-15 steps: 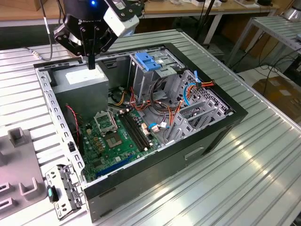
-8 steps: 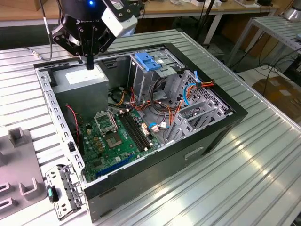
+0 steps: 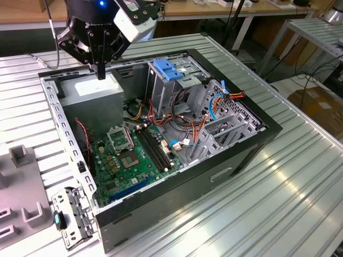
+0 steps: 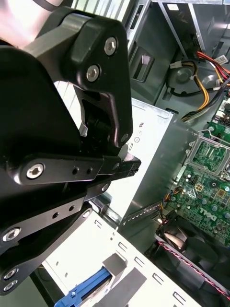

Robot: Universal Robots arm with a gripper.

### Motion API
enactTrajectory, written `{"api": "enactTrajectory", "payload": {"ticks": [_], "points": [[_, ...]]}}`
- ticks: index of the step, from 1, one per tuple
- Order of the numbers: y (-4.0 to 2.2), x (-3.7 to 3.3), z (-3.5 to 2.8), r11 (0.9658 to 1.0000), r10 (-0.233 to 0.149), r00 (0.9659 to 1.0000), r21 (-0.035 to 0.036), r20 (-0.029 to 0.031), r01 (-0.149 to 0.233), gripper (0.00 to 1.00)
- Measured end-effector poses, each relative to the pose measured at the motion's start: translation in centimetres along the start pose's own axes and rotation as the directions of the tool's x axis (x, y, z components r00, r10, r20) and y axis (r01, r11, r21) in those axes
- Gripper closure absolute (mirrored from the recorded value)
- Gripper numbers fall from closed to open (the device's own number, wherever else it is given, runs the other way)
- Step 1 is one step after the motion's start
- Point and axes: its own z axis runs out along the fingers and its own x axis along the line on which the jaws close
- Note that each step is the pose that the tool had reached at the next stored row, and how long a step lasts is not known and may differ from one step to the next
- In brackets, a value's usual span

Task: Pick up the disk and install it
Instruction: 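Reach for the disk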

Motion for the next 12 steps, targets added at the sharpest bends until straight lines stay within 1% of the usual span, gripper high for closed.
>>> {"api": "enactTrajectory", "payload": {"ticks": [12], "points": [[-0.03,0.37,0.01,1.0000,0.000,1.0000,0.0000,0.0000,0.000,0.89]]}}
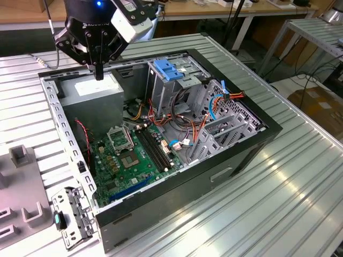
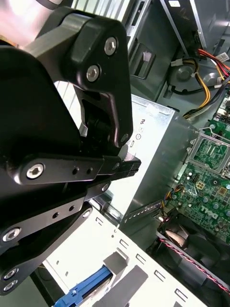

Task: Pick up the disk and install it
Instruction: 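Reach for the disk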

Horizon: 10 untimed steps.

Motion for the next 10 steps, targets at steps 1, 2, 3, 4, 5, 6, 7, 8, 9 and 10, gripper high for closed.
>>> {"api": "enactTrajectory", "payload": {"ticks": [1,2,3,4,5,6,7,8,9,10], "points": [[0.00,0.02,0.00,1.0000,0.000,1.0000,0.0001,0.0000,0.000,0.89],[-0.01,0.08,0.00,1.0000,0.000,1.0000,0.0000,0.0000,0.000,0.89],[-0.01,0.10,0.00,1.0000,0.000,1.0000,0.0000,0.0000,0.000,0.89],[-0.01,0.12,0.00,1.0000,0.000,1.0000,0.0000,0.0000,0.000,0.89],[-0.01,0.15,0.00,1.0000,0.000,1.0000,0.0000,0.0000,0.000,0.89],[-0.01,0.17,0.00,1.0000,0.000,1.0000,0.0000,0.0000,0.000,0.89],[-0.01,0.20,0.00,1.0000,0.000,1.0000,0.0001,-0.0001,0.000,0.89],[-0.02,0.22,0.00,1.0000,0.000,1.0000,0.0000,0.0000,0.000,0.89],[-0.02,0.24,0.00,1.0000,0.000,1.0000,0.0000,0.0000,0.000,0.89],[-0.02,0.26,0.01,1.0000,0.000,1.0000,0.0000,0.0000,0.000,0.89]]}}
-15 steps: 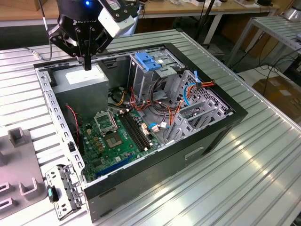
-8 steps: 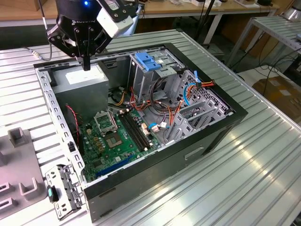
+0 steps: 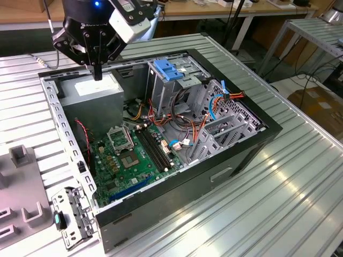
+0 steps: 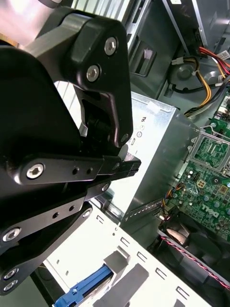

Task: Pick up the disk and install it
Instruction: 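Reach for the disk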

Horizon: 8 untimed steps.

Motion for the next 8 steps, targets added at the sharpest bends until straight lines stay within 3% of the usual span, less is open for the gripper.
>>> {"api": "enactTrajectory", "payload": {"ticks": [8], "points": [[-0.02,0.19,0.00,1.0000,0.000,1.0000,0.0000,0.0000,0.000,0.89]]}}
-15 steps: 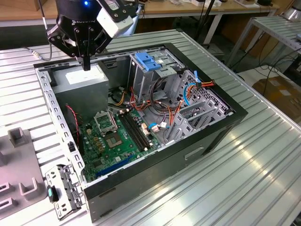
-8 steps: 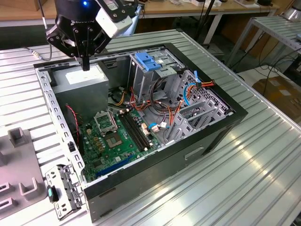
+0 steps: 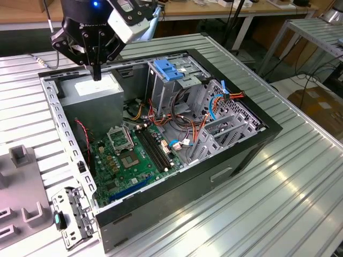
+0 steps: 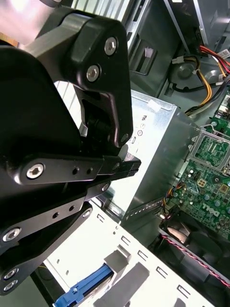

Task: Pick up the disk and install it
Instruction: 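Reach for the disk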

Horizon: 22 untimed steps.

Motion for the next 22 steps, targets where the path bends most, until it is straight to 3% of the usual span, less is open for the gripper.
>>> {"api": "enactTrajectory", "payload": {"ticks": [22], "points": [[-0.04,0.58,0.01,1.0000,0.000,1.0000,0.0001,0.0000,0.000,0.89]]}}
